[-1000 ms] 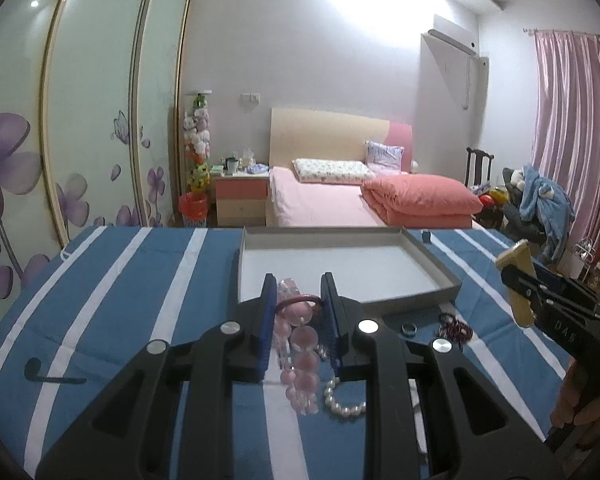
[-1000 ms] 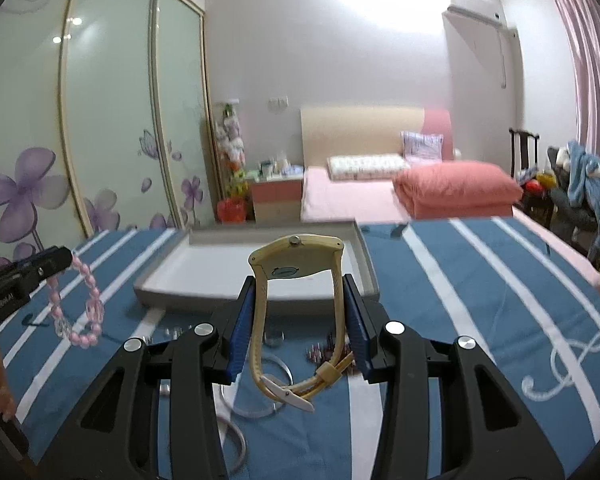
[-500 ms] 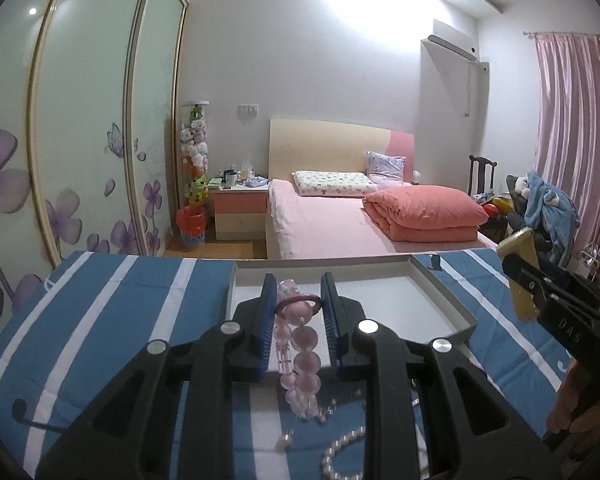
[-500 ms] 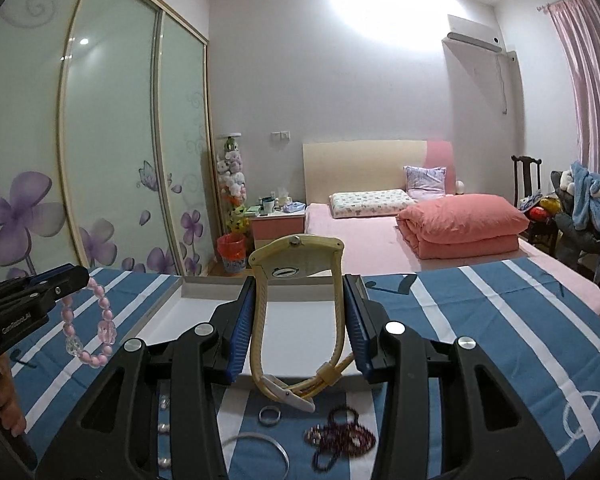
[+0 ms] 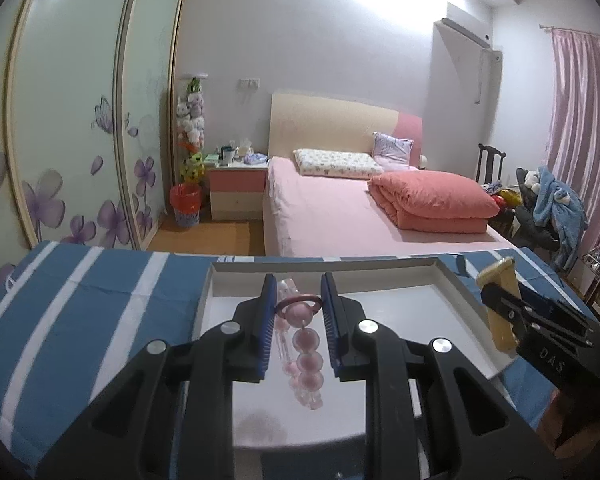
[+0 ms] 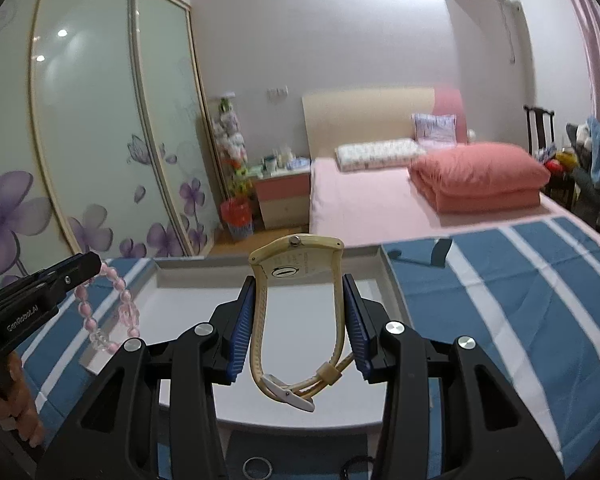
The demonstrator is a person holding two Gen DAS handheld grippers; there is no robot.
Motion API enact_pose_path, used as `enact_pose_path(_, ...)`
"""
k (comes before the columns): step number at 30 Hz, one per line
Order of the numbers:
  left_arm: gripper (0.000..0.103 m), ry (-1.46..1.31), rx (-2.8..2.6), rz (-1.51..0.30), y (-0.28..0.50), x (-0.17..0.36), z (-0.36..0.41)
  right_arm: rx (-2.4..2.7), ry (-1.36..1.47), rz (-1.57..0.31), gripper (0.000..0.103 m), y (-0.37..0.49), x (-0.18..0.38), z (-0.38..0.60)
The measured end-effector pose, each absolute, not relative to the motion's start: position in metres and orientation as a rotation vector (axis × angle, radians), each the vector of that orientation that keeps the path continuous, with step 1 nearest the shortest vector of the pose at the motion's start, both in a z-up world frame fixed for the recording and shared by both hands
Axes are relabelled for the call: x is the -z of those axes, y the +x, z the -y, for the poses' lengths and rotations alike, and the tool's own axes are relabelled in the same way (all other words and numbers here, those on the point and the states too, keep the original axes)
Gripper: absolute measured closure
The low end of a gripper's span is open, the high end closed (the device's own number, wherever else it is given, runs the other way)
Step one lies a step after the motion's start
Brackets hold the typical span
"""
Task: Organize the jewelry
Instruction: 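Carry both items into the grey tray and open both grippers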
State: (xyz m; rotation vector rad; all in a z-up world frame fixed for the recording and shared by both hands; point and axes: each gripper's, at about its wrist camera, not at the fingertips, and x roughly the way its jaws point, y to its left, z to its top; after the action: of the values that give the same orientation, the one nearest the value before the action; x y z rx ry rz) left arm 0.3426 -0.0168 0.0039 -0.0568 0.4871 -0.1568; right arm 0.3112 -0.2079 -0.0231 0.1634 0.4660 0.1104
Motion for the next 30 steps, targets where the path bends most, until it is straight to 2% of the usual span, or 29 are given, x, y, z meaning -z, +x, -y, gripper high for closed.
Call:
enact_pose_path(13,0.08,-0.065,0.16,-0.557,0.367,0.026,0.018,-0.123,0.129,-0.621,0.06,0.342,0.047,0.188)
enact_pose_path(17,0.078,-0.078,0.161,-0.56,0.37,0.028,0.015,-0.121,0.13,-0.643,0.055,0.345,0.048,0.188)
enact_pose_path(20,0.068,-0.088,0.156,-0.56,0.372,0.027,0.013,-0.124,0.125,-0.621,0.043,0.341,0.044,0.188)
enact_pose_path(30,0.068,-0.097,0.153,-0.548,0.367,0.02,0.007,-0.123,0.13,-0.565,0.043,0.328,0.028,0.194)
